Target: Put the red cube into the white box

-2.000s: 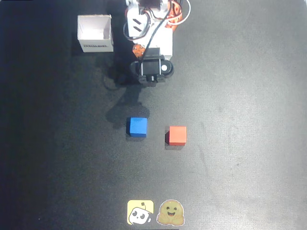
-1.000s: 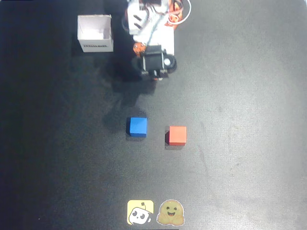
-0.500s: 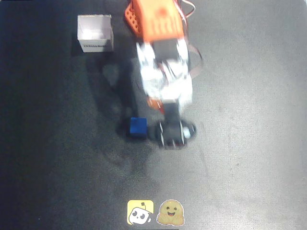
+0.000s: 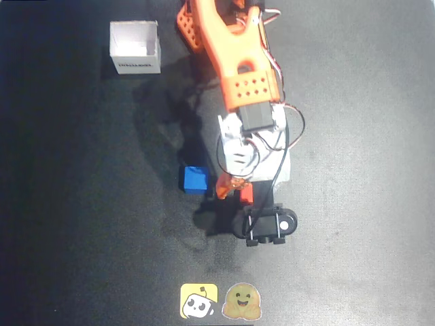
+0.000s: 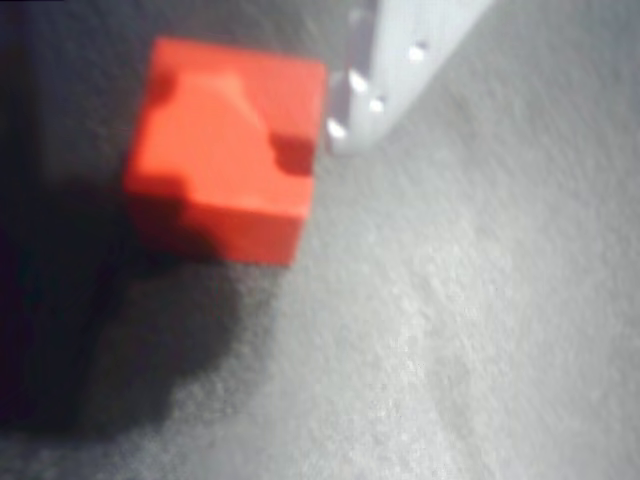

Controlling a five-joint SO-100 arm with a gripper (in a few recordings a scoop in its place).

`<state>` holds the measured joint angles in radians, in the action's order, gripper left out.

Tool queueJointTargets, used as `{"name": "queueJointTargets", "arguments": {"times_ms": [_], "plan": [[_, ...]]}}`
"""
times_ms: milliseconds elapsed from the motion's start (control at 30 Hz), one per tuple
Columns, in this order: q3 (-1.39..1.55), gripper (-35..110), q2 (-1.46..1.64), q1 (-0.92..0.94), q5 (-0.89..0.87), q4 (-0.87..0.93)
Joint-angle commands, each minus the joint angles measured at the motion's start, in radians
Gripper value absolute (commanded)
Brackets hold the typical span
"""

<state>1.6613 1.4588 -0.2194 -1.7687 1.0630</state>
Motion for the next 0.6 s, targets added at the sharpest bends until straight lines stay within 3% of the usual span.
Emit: {"name": "queueJointTargets", "arguments": {"times_ms": [0,567], "plan": [[-0.021,31,-0.008,-0.018,-0.025,-0.038],[0.173,24,-0.043,-0.023,-0.064,-0.233]]}}
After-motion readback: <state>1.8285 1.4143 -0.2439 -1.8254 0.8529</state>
